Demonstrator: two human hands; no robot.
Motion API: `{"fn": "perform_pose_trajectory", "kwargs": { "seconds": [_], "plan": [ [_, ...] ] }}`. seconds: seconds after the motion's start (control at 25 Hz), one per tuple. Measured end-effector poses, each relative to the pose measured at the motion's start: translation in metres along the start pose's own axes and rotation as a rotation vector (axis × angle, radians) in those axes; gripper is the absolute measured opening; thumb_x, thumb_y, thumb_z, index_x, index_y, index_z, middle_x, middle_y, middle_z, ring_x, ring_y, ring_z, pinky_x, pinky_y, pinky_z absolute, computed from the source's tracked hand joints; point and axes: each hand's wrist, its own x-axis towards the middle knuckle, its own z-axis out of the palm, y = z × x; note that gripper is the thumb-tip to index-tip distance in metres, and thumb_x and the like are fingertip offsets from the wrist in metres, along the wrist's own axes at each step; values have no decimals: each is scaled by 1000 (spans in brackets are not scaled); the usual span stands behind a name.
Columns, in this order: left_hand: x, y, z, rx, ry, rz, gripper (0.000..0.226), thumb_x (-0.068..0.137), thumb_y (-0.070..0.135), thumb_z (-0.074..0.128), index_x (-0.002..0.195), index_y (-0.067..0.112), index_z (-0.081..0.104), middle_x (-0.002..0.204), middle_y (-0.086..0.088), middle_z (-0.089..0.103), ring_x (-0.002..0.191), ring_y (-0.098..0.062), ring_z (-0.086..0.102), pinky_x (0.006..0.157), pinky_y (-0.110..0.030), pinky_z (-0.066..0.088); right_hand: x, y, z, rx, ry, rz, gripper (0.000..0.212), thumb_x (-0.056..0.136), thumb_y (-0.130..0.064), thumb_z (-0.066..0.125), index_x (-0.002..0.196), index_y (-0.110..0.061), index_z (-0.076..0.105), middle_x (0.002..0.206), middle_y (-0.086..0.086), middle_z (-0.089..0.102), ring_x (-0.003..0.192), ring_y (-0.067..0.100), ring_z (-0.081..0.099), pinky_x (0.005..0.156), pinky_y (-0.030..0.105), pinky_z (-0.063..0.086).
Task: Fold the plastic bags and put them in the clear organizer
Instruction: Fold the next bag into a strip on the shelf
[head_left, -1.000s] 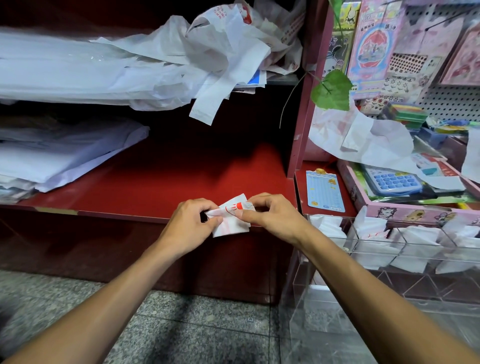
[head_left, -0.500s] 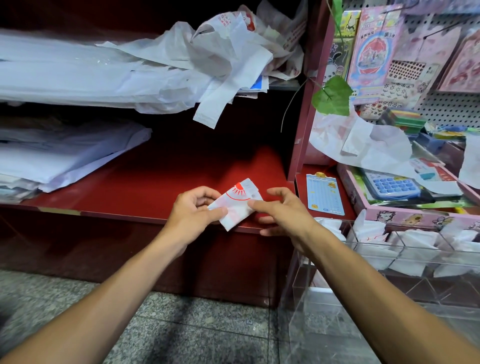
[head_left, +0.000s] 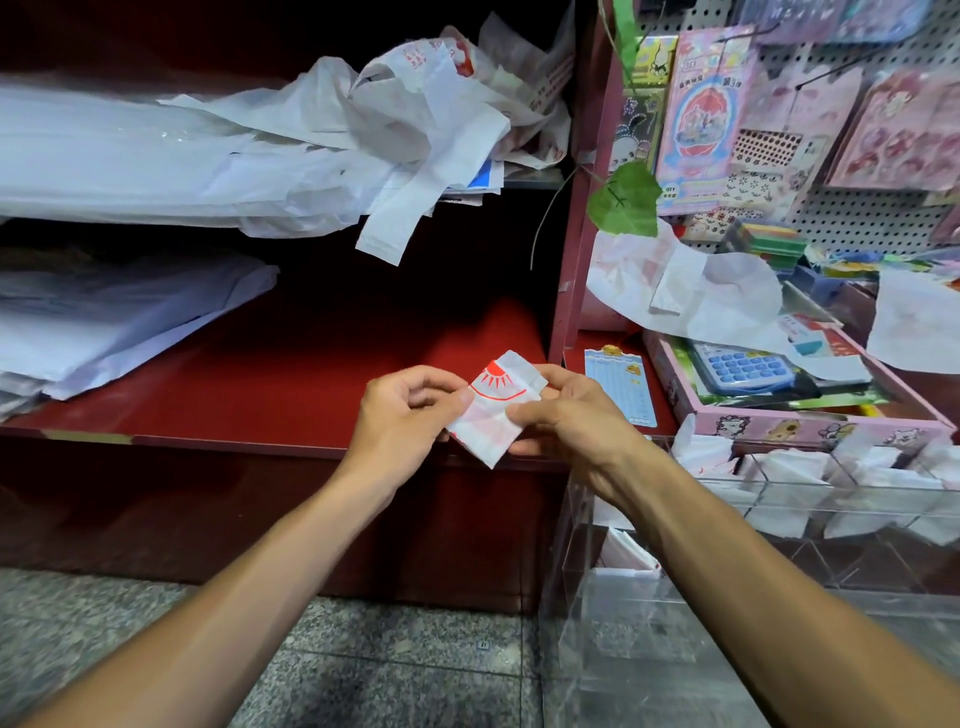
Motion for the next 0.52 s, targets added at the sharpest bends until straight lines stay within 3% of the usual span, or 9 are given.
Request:
{"fn": "perform_pose_trajectory", "kwargs": {
  "seconds": [0.16,0.36,0.52],
  "plan": [
    [-2,13,27,-82,-136,-13,7,87,7,72,92,10,69,74,-10,70,64,-14,58,53,-23,47,-18,-19,-27,-25,12,-6,32,85,9,63,112,-8,64,94,7,75,75,17,72,56,28,58],
    [-13,24,75,-46,-307,58,18,83,-3,73,84,11,61,73,-15,71,64,-19,55,60,-27,48,-53,-49,-81,-428,38,33,12,84,-10,73,95,-11,72,58,-3,62,45,8,46,39,21,31],
    [-27,32,109,3,-300,157,20,80,3,78,84,8,59,67,-13,68,54,-11,48,56,-20,40,-77,-58,-114,-402,49,83,13,87,-10,72,97,-2,71,78,15,73,53,16,61,41,22,47]
  ]
}}
